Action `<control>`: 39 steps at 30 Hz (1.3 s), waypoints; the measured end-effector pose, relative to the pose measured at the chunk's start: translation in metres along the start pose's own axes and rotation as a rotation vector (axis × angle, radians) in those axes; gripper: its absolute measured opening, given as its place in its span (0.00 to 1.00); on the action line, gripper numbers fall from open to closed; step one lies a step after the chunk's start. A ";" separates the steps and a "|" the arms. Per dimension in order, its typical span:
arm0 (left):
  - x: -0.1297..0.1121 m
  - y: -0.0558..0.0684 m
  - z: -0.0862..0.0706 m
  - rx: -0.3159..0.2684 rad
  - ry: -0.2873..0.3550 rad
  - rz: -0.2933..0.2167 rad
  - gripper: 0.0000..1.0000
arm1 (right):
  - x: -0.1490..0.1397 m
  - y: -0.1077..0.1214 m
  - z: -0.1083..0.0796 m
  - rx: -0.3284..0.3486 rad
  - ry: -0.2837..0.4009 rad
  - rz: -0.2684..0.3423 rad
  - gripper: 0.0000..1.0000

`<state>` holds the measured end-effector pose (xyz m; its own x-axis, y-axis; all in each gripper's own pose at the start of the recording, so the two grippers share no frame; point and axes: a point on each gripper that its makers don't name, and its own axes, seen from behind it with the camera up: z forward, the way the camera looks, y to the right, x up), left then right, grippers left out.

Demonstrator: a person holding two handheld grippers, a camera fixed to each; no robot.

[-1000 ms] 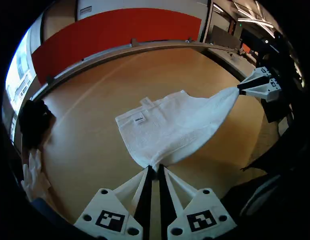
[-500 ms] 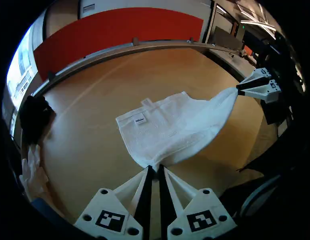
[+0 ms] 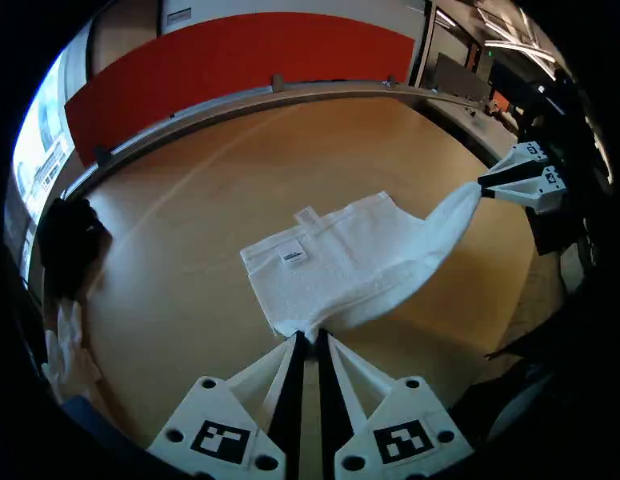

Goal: Fold towel

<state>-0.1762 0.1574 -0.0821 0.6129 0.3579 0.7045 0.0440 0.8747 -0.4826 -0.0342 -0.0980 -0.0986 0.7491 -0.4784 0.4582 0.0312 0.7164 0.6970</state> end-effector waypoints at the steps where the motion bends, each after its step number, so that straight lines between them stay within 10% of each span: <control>1: 0.002 -0.002 0.003 0.000 0.000 -0.001 0.11 | 0.000 0.003 0.003 -0.003 -0.001 0.001 0.11; 39: 0.015 -0.048 0.103 0.036 -0.040 0.039 0.16 | -0.044 0.055 0.088 -0.041 -0.125 0.089 0.10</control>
<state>-0.2505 0.1547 0.0056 0.5811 0.4038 0.7065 -0.0082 0.8710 -0.4911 -0.1237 -0.0821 -0.0324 0.6617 -0.4696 0.5845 -0.0028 0.7780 0.6283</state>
